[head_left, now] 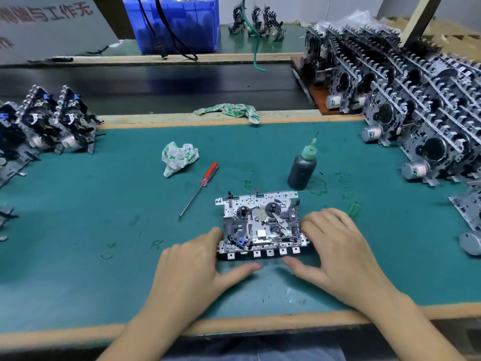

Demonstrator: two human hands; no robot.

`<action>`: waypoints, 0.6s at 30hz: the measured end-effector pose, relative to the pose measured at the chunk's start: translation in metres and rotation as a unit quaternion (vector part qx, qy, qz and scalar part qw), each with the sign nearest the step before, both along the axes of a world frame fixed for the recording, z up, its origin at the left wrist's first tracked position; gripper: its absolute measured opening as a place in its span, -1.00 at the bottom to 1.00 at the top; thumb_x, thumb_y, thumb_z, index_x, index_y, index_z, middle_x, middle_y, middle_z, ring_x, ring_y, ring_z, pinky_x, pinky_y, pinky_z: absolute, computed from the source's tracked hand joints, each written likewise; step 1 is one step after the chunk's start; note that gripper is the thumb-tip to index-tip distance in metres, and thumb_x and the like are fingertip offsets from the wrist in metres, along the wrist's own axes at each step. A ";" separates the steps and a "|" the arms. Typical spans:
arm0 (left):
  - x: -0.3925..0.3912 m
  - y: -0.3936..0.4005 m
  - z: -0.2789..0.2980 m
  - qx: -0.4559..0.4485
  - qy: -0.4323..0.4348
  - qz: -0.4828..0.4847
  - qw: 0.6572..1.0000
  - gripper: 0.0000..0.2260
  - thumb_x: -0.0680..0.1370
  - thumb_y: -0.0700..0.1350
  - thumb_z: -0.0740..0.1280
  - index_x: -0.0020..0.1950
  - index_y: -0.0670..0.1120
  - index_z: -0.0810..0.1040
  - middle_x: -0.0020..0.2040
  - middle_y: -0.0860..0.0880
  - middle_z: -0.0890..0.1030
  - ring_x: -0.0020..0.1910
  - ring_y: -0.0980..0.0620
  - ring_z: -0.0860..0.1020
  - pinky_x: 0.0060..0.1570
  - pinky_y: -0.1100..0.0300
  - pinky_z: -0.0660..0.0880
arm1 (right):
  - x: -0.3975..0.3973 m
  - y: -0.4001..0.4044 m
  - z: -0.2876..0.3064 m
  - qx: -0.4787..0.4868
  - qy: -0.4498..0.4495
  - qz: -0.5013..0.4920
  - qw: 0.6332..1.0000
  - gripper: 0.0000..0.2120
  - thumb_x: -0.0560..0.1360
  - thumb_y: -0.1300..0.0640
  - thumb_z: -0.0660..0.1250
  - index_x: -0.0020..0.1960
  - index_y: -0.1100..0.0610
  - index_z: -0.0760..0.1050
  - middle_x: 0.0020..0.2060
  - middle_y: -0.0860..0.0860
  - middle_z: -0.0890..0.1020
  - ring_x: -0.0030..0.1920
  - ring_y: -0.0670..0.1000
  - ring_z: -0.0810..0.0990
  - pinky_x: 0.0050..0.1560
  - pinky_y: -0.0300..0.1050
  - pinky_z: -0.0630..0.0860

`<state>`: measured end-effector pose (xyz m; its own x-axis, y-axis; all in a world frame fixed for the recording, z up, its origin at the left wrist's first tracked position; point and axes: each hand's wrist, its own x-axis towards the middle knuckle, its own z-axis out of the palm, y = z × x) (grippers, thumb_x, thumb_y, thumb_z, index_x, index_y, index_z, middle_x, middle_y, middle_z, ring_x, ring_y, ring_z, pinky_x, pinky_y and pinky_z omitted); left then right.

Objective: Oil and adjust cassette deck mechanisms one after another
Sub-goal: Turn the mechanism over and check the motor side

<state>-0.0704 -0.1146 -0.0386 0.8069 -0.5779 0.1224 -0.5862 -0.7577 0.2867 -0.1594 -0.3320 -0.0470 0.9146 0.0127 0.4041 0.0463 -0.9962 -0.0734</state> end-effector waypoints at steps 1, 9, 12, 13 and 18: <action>0.001 -0.002 -0.001 -0.021 -0.008 0.003 1.000 -0.40 0.23 0.57 -0.06 -0.33 0.03 0.21 -0.47 0.03 0.47 -0.40 -0.06 0.55 -0.41 0.09 0.42 | 0.000 0.001 0.000 0.002 -0.002 -0.004 1.000 -0.49 0.43 -0.25 0.18 -0.25 0.21 0.51 -0.28 0.03 0.54 -0.25 0.12 0.53 0.09 -0.06 0.34; 0.001 -0.010 -0.007 -0.094 -0.065 0.002 0.993 -0.44 0.25 0.46 0.18 -0.48 -0.04 0.20 -0.68 -0.02 0.32 -0.67 -0.12 0.38 -0.63 0.18 0.30 | 0.004 0.001 -0.003 0.019 -0.041 0.006 0.999 -0.54 0.43 -0.24 0.22 -0.36 0.15 0.40 -0.40 0.00 0.43 -0.36 0.06 0.40 -0.11 -0.13 0.30; 0.003 -0.012 -0.006 -0.094 -0.061 0.030 0.993 -0.46 0.22 0.45 0.19 -0.50 -0.03 0.24 -0.69 -0.03 0.31 -0.67 -0.10 0.38 -0.60 0.22 0.29 | 0.003 0.000 -0.004 0.053 -0.030 0.031 0.998 -0.53 0.37 -0.28 0.28 -0.34 0.14 0.38 -0.37 -0.02 0.41 -0.32 0.01 0.35 -0.11 -0.21 0.26; 0.003 -0.012 -0.007 -0.094 -0.062 0.029 0.993 -0.46 0.22 0.45 0.19 -0.51 -0.03 0.29 -0.69 -0.02 0.32 -0.67 -0.09 0.39 -0.60 0.23 0.28 | 0.003 0.000 -0.005 0.058 -0.027 0.035 0.997 -0.52 0.36 -0.29 0.29 -0.34 0.14 0.39 -0.36 -0.03 0.41 -0.31 0.00 0.34 -0.11 -0.23 0.24; 0.003 -0.009 -0.007 -0.102 -0.068 -0.015 0.992 -0.43 0.20 0.51 0.18 -0.47 -0.02 0.27 -0.68 -0.01 0.33 -0.67 -0.06 0.39 -0.62 0.19 0.30 | 0.002 0.005 -0.008 0.031 -0.048 0.002 0.998 -0.55 0.40 -0.23 0.24 -0.37 0.16 0.42 -0.40 -0.02 0.45 -0.34 0.03 0.42 -0.17 -0.21 0.24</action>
<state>-0.0671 -0.1238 -0.0454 0.7584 -0.5529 0.3452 -0.6506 -0.6741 0.3497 -0.1575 -0.3274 -0.0552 0.8719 -0.0113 0.4896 0.0599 -0.9897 -0.1297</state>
